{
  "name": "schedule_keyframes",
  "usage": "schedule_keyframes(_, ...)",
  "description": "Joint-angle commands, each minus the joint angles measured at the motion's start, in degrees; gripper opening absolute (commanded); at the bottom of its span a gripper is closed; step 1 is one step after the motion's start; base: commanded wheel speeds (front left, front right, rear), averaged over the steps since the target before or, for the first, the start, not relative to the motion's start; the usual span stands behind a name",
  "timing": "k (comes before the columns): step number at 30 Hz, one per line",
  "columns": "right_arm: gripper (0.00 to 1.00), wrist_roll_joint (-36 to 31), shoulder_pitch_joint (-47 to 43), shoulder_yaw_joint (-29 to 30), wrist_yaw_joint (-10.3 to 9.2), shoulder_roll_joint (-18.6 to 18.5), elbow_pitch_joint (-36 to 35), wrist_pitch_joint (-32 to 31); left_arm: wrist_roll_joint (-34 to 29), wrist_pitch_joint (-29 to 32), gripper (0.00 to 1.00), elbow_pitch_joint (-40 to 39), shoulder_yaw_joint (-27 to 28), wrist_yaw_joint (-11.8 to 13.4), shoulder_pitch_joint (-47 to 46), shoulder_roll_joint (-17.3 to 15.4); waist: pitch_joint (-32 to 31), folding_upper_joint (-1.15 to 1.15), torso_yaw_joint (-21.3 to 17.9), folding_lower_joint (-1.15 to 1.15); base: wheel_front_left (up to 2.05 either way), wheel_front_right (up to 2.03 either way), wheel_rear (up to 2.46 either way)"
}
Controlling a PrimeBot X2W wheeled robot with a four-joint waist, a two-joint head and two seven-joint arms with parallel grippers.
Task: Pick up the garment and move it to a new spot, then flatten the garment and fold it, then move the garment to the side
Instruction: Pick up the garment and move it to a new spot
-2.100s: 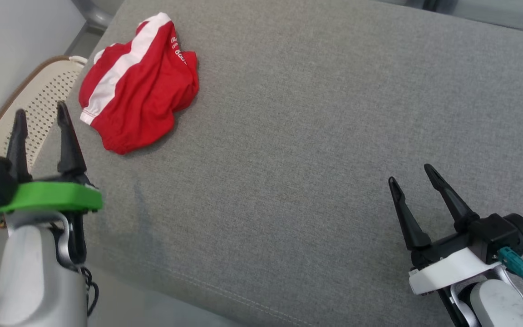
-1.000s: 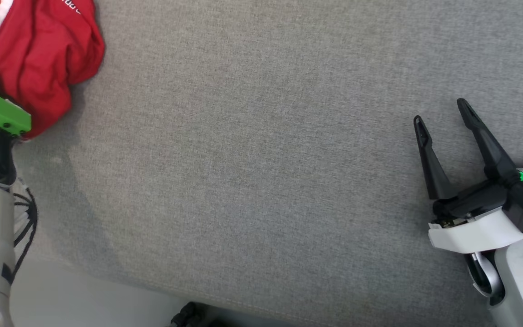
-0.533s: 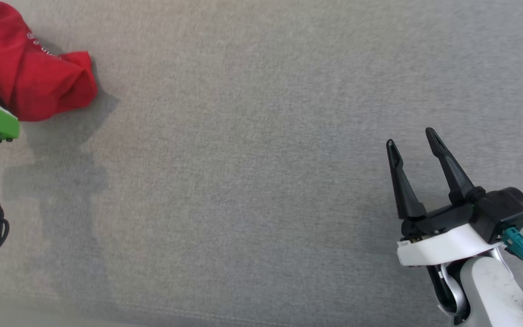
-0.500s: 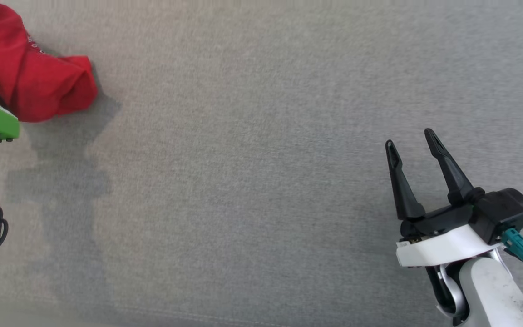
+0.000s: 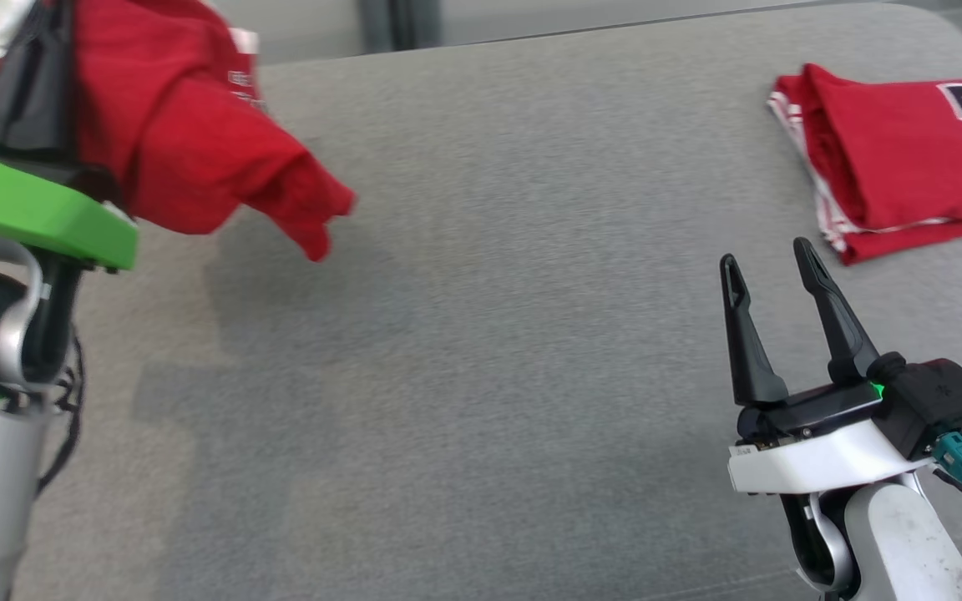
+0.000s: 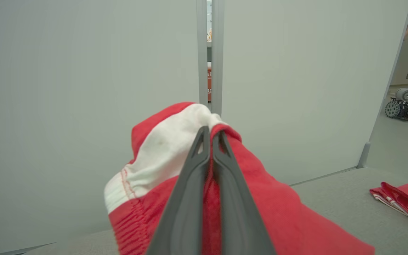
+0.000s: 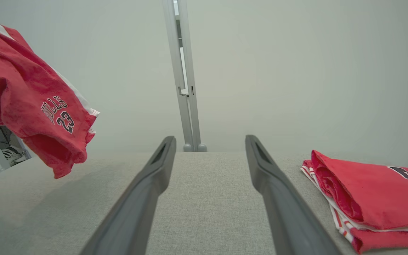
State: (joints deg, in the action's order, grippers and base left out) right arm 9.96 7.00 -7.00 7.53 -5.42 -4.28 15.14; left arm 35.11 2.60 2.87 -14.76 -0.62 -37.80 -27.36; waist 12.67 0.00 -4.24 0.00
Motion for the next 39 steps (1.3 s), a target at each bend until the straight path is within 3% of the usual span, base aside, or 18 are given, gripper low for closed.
schedule_keyframes(1,1.00,-0.20,-1.16,0.06,-0.09,0.27,0.02,-0.01,-0.49,0.54,0.00,-1.13,-0.70,0.57,1.62,0.79,-4.01,0.00,-8.22,0.00,0.00,0.00,0.00)
schedule_keyframes(5,1.00,-0.32,-1.13,0.56,-0.09,0.77,-0.16,-0.01,-1.37,1.52,0.00,-2.55,-4.54,1.18,4.11,3.39,-3.73,0.00,-10.50,0.00,0.00,0.00,0.00)
schedule_keyframes(10,1.00,-0.15,-0.32,0.58,-0.09,1.20,-0.54,-0.01,-6.27,-0.66,0.00,1.39,-11.39,1.01,7.96,6.00,-2.44,0.00,-11.76,0.00,0.00,0.00,0.00)
schedule_keyframes(22,1.00,-0.37,-1.21,-0.47,-0.09,1.67,0.28,-0.01,-13.09,-14.92,0.00,28.58,-24.79,-2.38,11.87,18.76,-1.54,0.00,-9.20,0.00,0.00,0.00,0.00)
schedule_keyframes(23,1.00,-0.34,-1.35,-0.66,-0.09,1.58,0.34,-0.01,-13.18,-15.76,0.45,30.15,-25.38,-2.71,11.46,19.87,-1.82,0.00,-8.61,0.00,0.00,0.00,0.00)
schedule_keyframes(24,1.00,-0.33,-1.50,-0.83,-0.09,1.50,0.39,-0.01,-13.56,-16.37,1.00,30.75,-25.55,-2.79,10.99,20.48,-2.06,0.00,-8.10,0.00,0.00,0.00,0.00)
schedule_keyframes(27,1.00,-0.20,-2.47,-1.11,-0.09,1.15,0.88,-0.01,-15.53,-17.54,1.00,30.72,-25.51,-0.64,9.67,21.91,-3.40,0.00,-5.82,0.00,0.00,0.00,0.00)
schedule_keyframes(30,1.00,0.02,-3.36,-1.71,-0.09,0.98,1.48,-0.01,-16.82,-17.82,1.00,25.79,-23.45,1.40,10.75,22.64,-5.06,0.00,-3.76,0.00,0.00,0.00,0.00)
schedule_keyframes(39,1.00,0.55,-6.83,-2.92,-0.09,1.08,3.24,-0.01,-18.74,-17.79,1.00,9.89,-12.15,5.95,23.61,20.17,-11.39,0.00,2.24,0.00,0.00,0.00,0.00)
